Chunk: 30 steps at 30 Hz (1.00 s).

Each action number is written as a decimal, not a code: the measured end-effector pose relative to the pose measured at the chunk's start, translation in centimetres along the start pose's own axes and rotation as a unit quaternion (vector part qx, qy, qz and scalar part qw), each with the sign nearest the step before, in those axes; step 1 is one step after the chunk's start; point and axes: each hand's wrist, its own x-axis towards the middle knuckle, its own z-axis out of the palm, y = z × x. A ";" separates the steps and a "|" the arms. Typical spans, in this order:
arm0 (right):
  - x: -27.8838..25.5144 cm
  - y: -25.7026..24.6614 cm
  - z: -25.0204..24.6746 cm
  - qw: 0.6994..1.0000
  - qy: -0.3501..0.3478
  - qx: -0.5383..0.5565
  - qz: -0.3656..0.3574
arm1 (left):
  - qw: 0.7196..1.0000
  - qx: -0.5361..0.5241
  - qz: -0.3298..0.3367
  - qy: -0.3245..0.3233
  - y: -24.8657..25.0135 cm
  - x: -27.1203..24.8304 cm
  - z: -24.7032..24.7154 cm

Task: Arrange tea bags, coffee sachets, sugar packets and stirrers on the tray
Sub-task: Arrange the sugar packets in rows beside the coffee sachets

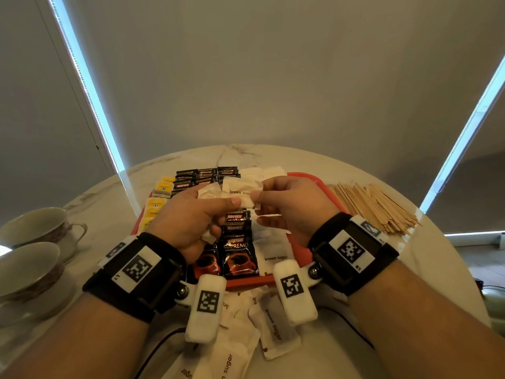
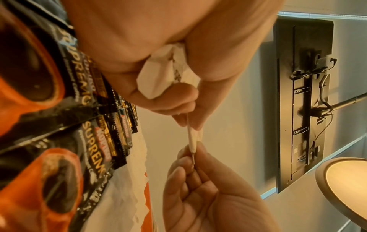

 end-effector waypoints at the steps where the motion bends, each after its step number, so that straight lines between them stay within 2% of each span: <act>1: 0.2 -0.2 -0.4 1.000 0.017 0.010 0.006 | 1.000 -0.001 -0.002 0.000 0.0 0.0 0.0; 4: 0.8 -0.6 -2.6 0.992 0.100 0.060 0.053 | 1.000 -0.003 -0.007 0.007 0.4 0.0 -0.1; 6: 0.7 -0.2 -4.3 0.983 0.152 0.046 0.096 | 1.000 -0.013 -0.012 0.016 0.6 0.1 -0.3; 11: -0.2 1.1 -6.6 0.963 0.190 -0.048 0.186 | 0.999 -0.028 -0.016 0.013 0.8 -0.1 -0.3; 22: 0.0 1.7 -7.0 0.944 0.202 -0.164 0.201 | 0.999 -0.026 -0.028 0.021 0.5 0.4 -0.7; 30: -0.1 1.5 -6.9 0.944 0.192 -0.170 0.209 | 0.999 -0.027 -0.025 0.019 0.5 0.4 -0.8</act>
